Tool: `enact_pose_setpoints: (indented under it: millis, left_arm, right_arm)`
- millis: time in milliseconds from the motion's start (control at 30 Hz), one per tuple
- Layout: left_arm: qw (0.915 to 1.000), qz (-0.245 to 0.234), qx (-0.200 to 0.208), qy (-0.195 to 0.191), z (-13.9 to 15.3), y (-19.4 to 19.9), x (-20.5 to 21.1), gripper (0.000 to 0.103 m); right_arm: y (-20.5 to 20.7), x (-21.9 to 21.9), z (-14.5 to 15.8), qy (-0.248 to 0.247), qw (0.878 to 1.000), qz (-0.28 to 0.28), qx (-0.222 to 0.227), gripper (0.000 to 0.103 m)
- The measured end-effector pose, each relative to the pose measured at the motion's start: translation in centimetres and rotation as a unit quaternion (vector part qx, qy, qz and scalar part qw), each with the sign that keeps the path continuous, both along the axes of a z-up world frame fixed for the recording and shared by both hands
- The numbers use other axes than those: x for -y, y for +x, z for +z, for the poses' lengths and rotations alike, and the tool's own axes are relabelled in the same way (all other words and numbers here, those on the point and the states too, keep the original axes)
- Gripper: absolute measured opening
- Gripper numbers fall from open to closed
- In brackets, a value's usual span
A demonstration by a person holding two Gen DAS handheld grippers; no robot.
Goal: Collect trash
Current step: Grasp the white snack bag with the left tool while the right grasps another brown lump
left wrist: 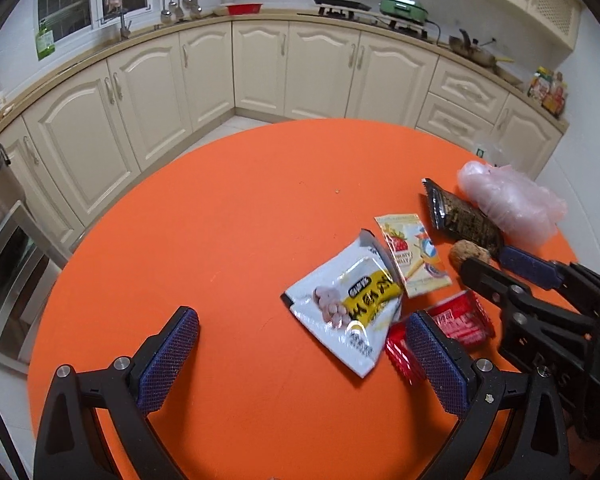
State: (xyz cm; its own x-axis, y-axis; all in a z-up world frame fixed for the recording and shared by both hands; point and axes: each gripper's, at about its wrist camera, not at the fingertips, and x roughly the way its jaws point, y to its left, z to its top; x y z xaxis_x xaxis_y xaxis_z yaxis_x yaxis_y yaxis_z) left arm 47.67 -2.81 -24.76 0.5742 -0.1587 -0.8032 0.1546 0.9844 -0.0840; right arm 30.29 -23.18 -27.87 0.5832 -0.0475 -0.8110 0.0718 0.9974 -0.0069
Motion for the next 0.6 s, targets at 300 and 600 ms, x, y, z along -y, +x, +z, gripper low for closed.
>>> enact_pose_setpoints:
  millis: [300,600]
  left_arm:
    - [0.9994,-0.015,0.016,0.028,-0.1,5.0,0.7,0.079]
    - [0.9994,-0.008,0.032,-0.011,-1.0,4.0,-1.2,0.034]
  right_arm:
    - [0.4,-0.3,-0.1,0.011,1.000,0.023,0.002,0.033]
    - [-0.4,-0.3,-0.2,0.019,0.999,0.027,0.007,0.030]
